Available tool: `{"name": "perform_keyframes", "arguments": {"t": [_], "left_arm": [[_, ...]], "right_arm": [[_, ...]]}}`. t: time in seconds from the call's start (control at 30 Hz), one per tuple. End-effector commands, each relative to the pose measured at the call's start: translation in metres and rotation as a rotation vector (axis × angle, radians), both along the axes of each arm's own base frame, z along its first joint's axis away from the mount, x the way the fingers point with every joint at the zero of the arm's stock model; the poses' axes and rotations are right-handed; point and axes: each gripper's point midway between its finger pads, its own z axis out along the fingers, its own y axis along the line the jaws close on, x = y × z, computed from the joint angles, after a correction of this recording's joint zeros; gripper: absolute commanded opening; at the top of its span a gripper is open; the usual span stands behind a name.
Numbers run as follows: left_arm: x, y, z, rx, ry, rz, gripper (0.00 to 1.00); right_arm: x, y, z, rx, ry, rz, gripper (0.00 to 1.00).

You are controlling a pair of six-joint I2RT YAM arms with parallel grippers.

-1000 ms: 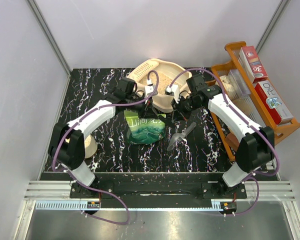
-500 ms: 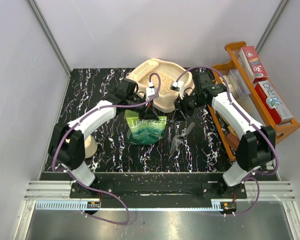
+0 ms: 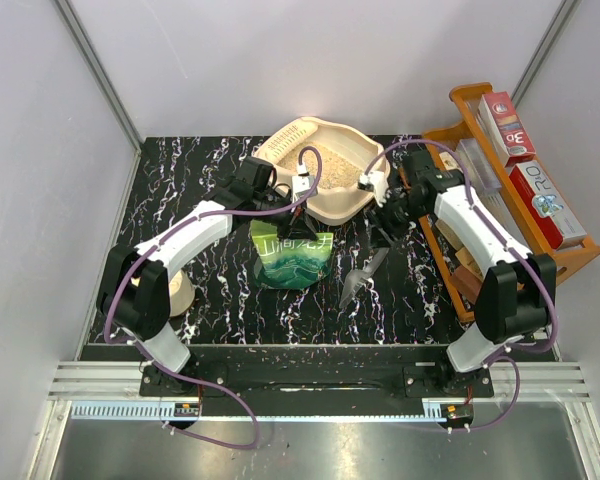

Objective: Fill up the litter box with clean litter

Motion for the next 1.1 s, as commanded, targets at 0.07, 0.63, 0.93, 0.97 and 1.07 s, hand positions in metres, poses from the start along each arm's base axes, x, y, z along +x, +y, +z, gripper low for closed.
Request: {"name": "perform_keyframes", "arguments": {"t": [0.07,0.63,0.93,0.97,1.07], "left_arm": [[-0.008,-0.002,0.019,-0.016,-0.033,-0.022,0.0],[-0.005,-0.004,0.022,-0.017,-0.029,-0.017,0.0],[-0.008,0.002,0.019,0.013,-0.037,-0.015,0.0],[-0.008,0.002,0.019,0.015,-0.037,-0.012,0.0],[-0.009,0.003,0.019,0.02,-0.042,-0.009,0.0]], "right_arm": [[-0.035,-0.095,-0.034,-0.373,0.026,-0.077,0.54],[-0.128,-0.138,-0.084,-0.473,-0.022,0.378,0.59],[-0.099,-0.133,-0.118,-0.491,-0.237,0.626,0.6],[-0.104,-0.133,-0.123,-0.486,-0.245,0.659,0.6],[-0.118,-0.133,-0.134,-0.468,-0.296,0.803,0.59]]}}
